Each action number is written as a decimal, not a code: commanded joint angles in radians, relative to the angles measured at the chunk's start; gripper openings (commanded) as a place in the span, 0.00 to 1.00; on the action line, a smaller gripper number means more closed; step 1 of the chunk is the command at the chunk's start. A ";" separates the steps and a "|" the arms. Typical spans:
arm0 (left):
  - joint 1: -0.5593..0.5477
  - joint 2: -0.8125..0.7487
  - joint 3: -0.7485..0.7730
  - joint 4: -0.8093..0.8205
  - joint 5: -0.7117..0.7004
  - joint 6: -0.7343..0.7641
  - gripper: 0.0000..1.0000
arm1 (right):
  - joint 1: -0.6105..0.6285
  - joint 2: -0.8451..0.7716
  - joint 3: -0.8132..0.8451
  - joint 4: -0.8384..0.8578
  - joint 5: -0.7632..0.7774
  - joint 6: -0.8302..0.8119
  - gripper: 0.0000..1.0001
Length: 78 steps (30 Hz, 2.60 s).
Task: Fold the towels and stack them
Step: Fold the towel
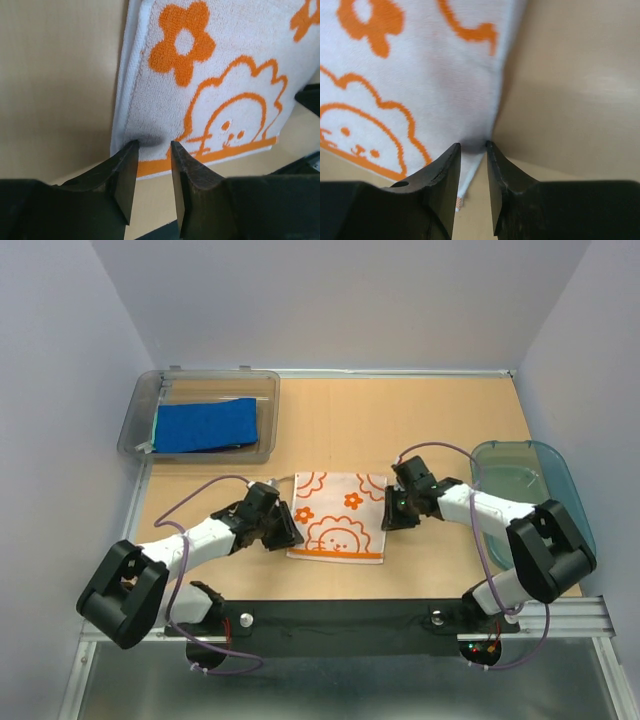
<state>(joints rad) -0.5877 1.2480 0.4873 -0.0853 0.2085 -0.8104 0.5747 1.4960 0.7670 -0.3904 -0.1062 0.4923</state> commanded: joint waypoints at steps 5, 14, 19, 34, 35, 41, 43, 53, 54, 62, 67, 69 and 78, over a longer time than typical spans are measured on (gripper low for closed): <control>-0.127 -0.139 -0.007 0.068 -0.003 -0.116 0.56 | -0.237 -0.109 -0.014 0.022 0.102 -0.090 0.33; -0.120 -0.211 0.079 0.143 -0.181 -0.053 0.69 | -0.249 -0.183 0.083 0.236 -0.064 0.001 0.38; 0.058 -0.021 0.174 0.356 -0.078 0.031 0.68 | -0.251 -0.093 -0.009 0.710 -0.190 0.188 0.41; 0.100 0.447 0.380 0.544 0.012 0.050 0.53 | -0.230 0.271 -0.073 1.157 -0.245 0.275 0.41; 0.103 0.452 0.358 0.559 0.011 0.044 0.52 | -0.230 0.285 -0.098 1.176 -0.234 0.282 0.41; 0.132 0.447 0.206 0.685 -0.055 -0.001 0.50 | -0.234 0.356 -0.244 1.305 -0.129 0.292 0.41; 0.143 0.433 0.171 0.709 -0.086 -0.004 0.49 | -0.240 0.351 -0.274 1.334 -0.092 0.290 0.40; 0.190 0.271 0.114 0.688 -0.143 -0.015 0.50 | -0.303 0.214 -0.287 1.241 -0.099 0.140 0.40; 0.189 0.257 0.125 0.673 -0.129 0.002 0.50 | -0.303 0.181 -0.256 1.166 -0.093 0.108 0.40; 0.189 0.097 0.301 0.277 -0.119 0.246 0.69 | -0.303 0.052 0.004 0.561 -0.021 -0.315 0.40; 0.190 0.031 0.434 0.089 -0.136 0.420 0.95 | -0.305 0.093 0.147 0.312 -0.046 -0.457 0.40; 0.189 0.021 0.468 0.043 -0.136 0.520 0.96 | -0.305 0.124 0.185 0.259 -0.073 -0.512 0.40; 0.189 0.076 0.574 -0.051 -0.067 0.754 0.96 | -0.305 0.228 0.321 0.073 -0.156 -0.620 0.40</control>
<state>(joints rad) -0.3973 1.2919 1.0031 -0.0803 0.1028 -0.1944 0.2741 1.7016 1.0206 -0.2054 -0.2214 -0.0444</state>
